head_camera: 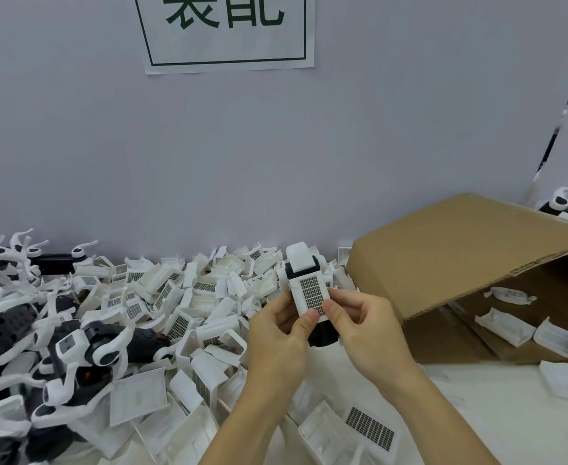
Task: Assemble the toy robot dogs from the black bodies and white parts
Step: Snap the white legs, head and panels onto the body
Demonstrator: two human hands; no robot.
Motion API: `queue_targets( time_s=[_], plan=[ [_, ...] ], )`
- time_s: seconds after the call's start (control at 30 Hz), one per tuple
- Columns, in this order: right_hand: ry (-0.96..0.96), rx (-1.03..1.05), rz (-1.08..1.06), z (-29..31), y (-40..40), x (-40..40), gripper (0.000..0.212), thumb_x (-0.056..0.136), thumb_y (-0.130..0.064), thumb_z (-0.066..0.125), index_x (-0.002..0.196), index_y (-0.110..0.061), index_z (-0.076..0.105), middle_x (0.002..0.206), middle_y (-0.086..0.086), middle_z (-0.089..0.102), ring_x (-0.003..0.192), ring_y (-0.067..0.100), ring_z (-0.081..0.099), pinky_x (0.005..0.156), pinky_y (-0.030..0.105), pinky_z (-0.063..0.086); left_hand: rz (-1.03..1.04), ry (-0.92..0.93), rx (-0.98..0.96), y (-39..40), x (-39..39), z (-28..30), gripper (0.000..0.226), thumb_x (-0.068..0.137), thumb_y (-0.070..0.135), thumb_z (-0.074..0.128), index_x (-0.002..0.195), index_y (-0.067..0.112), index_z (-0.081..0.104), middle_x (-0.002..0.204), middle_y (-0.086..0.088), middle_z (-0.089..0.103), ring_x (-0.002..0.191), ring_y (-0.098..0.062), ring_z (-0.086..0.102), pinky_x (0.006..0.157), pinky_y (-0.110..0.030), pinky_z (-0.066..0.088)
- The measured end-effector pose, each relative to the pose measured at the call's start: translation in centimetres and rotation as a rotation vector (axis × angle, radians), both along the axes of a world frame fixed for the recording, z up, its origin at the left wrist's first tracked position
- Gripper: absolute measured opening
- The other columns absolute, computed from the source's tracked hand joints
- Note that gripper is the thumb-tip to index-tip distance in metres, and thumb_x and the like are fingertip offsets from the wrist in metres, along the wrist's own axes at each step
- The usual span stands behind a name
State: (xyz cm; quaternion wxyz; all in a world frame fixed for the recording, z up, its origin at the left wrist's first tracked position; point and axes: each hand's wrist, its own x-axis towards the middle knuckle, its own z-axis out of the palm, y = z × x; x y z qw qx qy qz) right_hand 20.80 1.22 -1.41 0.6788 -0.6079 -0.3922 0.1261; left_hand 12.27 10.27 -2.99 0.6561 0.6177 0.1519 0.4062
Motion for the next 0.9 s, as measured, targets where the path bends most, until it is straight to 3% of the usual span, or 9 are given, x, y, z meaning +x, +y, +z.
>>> queue_targets(
  time_s=[0.17,0.3,0.4,0.47,0.6,0.73,0.77,0.8,0.9],
  plan=[
    [-0.116,-0.069,-0.079,-0.4,0.5,-0.2,0.029,0.102,-0.015,0.057,0.100,-0.041,0.071,0.100,-0.021,0.075,0.098,0.003,0.070,0.083,0.024,0.059,0.016,-0.069,-0.162,0.0,0.2,-0.1,0.023,0.084,0.006,0.079,0.105,0.017,0.077,0.098,-0.005,0.080,0.093,-0.019,0.077,0.074,-0.023,0.061],
    [-0.243,-0.128,0.051,-0.3,0.8,-1.2,0.039,0.091,-0.026,0.062,0.106,-0.062,0.061,0.112,-0.032,0.064,0.110,-0.008,0.059,0.086,0.006,0.045,0.086,-0.051,-0.225,0.4,0.0,-0.3,0.021,0.081,0.035,0.076,0.095,0.021,0.082,0.096,-0.005,0.080,0.091,-0.016,0.077,0.070,-0.020,0.059],
    [-0.305,-0.241,-0.060,-0.7,1.4,-1.5,0.046,0.078,-0.057,0.067,0.117,-0.063,0.043,0.121,-0.035,0.051,0.119,-0.014,0.048,0.089,0.003,0.041,0.012,-0.063,-0.347,0.2,0.0,-0.1,0.046,0.091,0.053,0.058,0.108,0.017,0.080,0.108,-0.008,0.078,0.104,-0.020,0.074,0.092,-0.037,0.056],
    [-0.329,-0.247,-0.151,-0.8,1.5,-1.3,0.058,0.078,-0.056,0.073,0.128,-0.049,0.045,0.123,-0.030,0.053,0.120,-0.008,0.051,0.091,0.008,0.044,-0.027,-0.098,-0.367,0.1,0.2,0.0,0.049,0.095,0.050,0.052,0.121,0.015,0.074,0.117,-0.007,0.076,0.115,-0.019,0.070,0.100,-0.039,0.051],
    [-0.177,-0.061,-0.217,-0.3,0.6,-0.4,0.040,0.077,-0.037,0.078,0.108,-0.045,0.054,0.107,-0.040,0.060,0.102,-0.012,0.060,0.077,0.003,0.045,0.079,-0.109,-0.268,0.2,0.3,-0.2,0.035,0.105,0.022,0.051,0.091,0.015,0.082,0.096,-0.009,0.080,0.094,-0.016,0.076,0.073,-0.019,0.058],
    [-0.023,-0.021,-0.263,0.1,-0.4,1.2,0.009,0.088,-0.027,0.072,0.096,-0.029,0.069,0.087,-0.006,0.072,0.081,0.013,0.068,0.069,0.019,0.052,0.311,-0.031,-0.080,0.1,-0.1,0.1,0.035,0.100,0.018,0.059,0.068,0.018,0.072,0.061,0.005,0.065,0.060,-0.010,0.060,0.059,-0.019,0.049],
    [0.036,-0.006,-0.260,0.3,-0.7,1.5,0.002,0.090,-0.027,0.070,0.090,-0.026,0.071,0.080,0.001,0.071,0.077,0.024,0.068,0.066,0.025,0.053,0.358,-0.022,-0.050,0.2,-0.1,0.1,0.031,0.099,0.020,0.061,0.070,0.019,0.069,0.060,0.009,0.058,0.061,-0.010,0.053,0.061,-0.022,0.045],
    [0.076,0.007,-0.255,0.3,-1.0,1.8,0.012,0.090,-0.031,0.068,0.082,-0.023,0.071,0.071,0.005,0.067,0.069,0.029,0.064,0.061,0.030,0.053,0.396,-0.026,-0.043,0.2,-0.2,0.2,0.025,0.098,0.021,0.063,0.074,0.022,0.068,0.063,0.012,0.056,0.066,-0.011,0.052,0.063,-0.025,0.044],
    [0.262,0.015,-0.106,0.6,-1.7,2.5,0.037,0.081,-0.043,0.059,0.078,-0.007,0.068,0.070,0.010,0.050,0.050,0.021,0.060,0.045,0.029,0.048,0.333,-0.094,-0.099,0.0,-0.3,0.5,0.015,0.099,0.027,0.061,0.107,0.037,0.070,0.096,0.019,0.067,0.092,-0.008,0.063,0.073,-0.019,0.050]
  ],
)
